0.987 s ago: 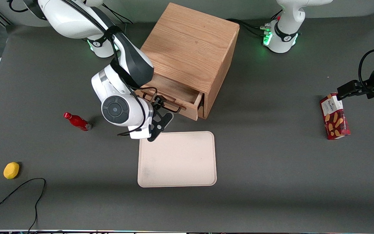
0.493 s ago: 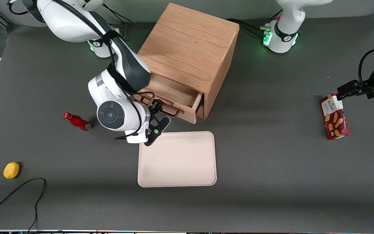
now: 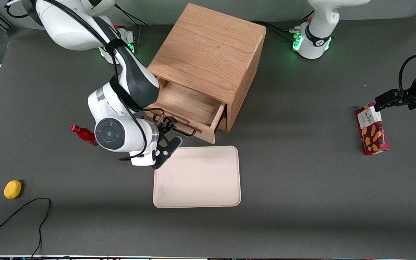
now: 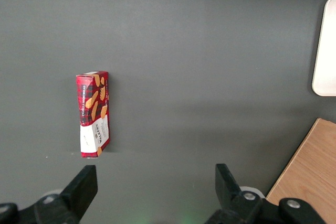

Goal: Open upper drawer
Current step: 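Pull the handle outward with the right gripper, sliding the drawer open, then keep pulling the drawer further out with the right gripper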

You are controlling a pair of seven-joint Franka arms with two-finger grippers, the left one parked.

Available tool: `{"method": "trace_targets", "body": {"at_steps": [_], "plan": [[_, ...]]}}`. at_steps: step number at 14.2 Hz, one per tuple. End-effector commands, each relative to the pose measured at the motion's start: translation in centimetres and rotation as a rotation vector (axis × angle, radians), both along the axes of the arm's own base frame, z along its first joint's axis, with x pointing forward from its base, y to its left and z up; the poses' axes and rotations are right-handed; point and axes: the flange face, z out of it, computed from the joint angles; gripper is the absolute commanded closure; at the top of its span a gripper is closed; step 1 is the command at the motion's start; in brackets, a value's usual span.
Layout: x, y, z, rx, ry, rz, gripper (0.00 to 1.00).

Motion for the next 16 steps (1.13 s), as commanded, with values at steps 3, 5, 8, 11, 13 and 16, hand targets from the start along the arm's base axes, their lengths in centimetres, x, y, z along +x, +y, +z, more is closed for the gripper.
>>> {"method": "trace_targets", "body": {"at_steps": [3, 5, 8, 11, 13, 16], "plan": [[1.9, -0.7, -0.2, 0.008, -0.027, 0.001, 0.0], [2.4, -1.1, -0.1, 0.013, -0.039, -0.01, 0.0], [2.9, -1.8, -0.5, 0.017, -0.041, -0.02, 0.0], [3.2, -2.5, -0.5, 0.021, -0.046, -0.012, 0.0], [3.8, -3.4, -0.5, 0.027, -0.055, -0.023, 0.0], [4.2, -4.2, -0.5, 0.031, -0.062, -0.032, 0.0]]}}
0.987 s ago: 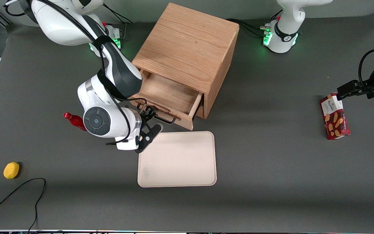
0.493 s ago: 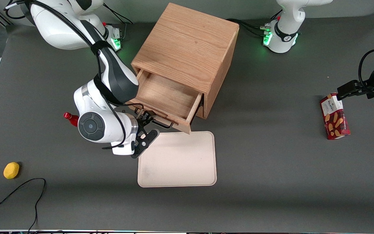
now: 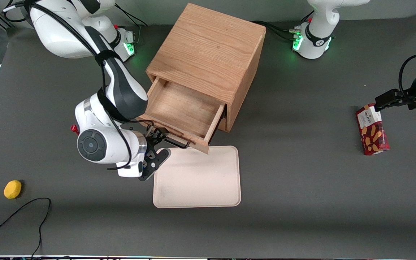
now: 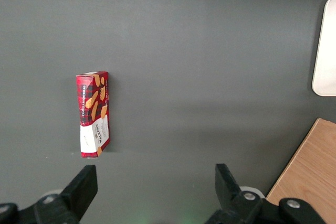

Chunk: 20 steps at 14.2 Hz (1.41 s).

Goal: Open upper drawer
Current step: 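Keep pulling the drawer further out with the right gripper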

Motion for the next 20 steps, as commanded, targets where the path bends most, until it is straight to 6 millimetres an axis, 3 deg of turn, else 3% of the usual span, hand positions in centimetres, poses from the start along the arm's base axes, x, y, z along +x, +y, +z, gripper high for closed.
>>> {"method": "trace_targets", "body": {"at_steps": [1, 7, 20], "plan": [[1.2, -0.8, 0.0, 0.01, -0.028, 0.014, 0.0], [1.6, -1.1, -0.4, 0.015, -0.042, 0.004, 0.0], [3.6, -3.8, 0.4, 0.036, -0.093, -0.057, 0.0]]}}
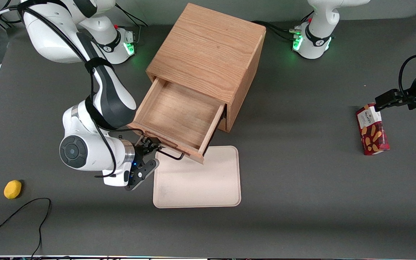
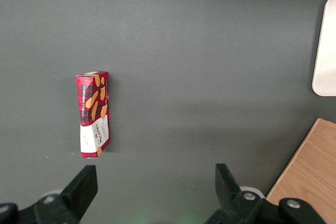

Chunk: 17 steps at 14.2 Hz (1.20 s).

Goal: Open upper drawer
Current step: 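Keep pulling the drawer further out with the right gripper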

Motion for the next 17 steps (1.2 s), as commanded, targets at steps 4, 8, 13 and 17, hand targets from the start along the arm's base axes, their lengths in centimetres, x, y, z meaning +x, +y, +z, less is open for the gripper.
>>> {"method": "trace_targets", "body": {"at_steps": [4, 8, 13, 17], "plan": [[1.6, -0.9, 0.6, 0.018, -0.057, -0.007, 0.0], [2.0, -1.2, 0.2, 0.022, -0.072, -0.014, 0.0], [2.8, -2.3, -0.3, 0.036, -0.086, -0.039, 0.0], [3.3, -3.0, 0.0, 0.041, -0.097, -0.051, 0.0]]}}
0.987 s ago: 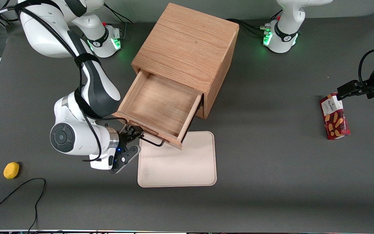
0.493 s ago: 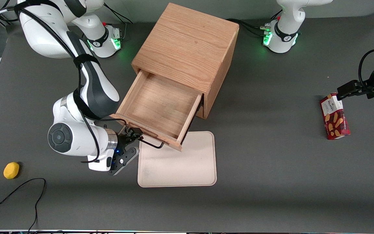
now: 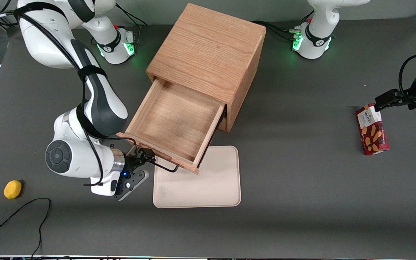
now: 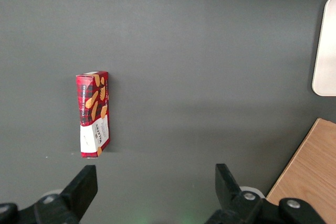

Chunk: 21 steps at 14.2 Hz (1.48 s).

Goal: Open upper drawer
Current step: 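Keep pulling the drawer further out with the right gripper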

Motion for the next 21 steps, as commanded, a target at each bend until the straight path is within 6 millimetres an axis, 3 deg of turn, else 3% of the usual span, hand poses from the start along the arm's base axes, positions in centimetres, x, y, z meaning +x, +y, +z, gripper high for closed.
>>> {"method": "trace_targets", "body": {"at_steps": [1, 16, 21], "plan": [[0.9, -0.4, 0.4, 0.017, -0.025, 0.01, 0.0], [2.8, -2.3, 0.2, 0.072, -0.073, -0.055, 0.0], [2.1, -2.7, 1.4, 0.055, -0.043, -0.051, 0.0]]}}
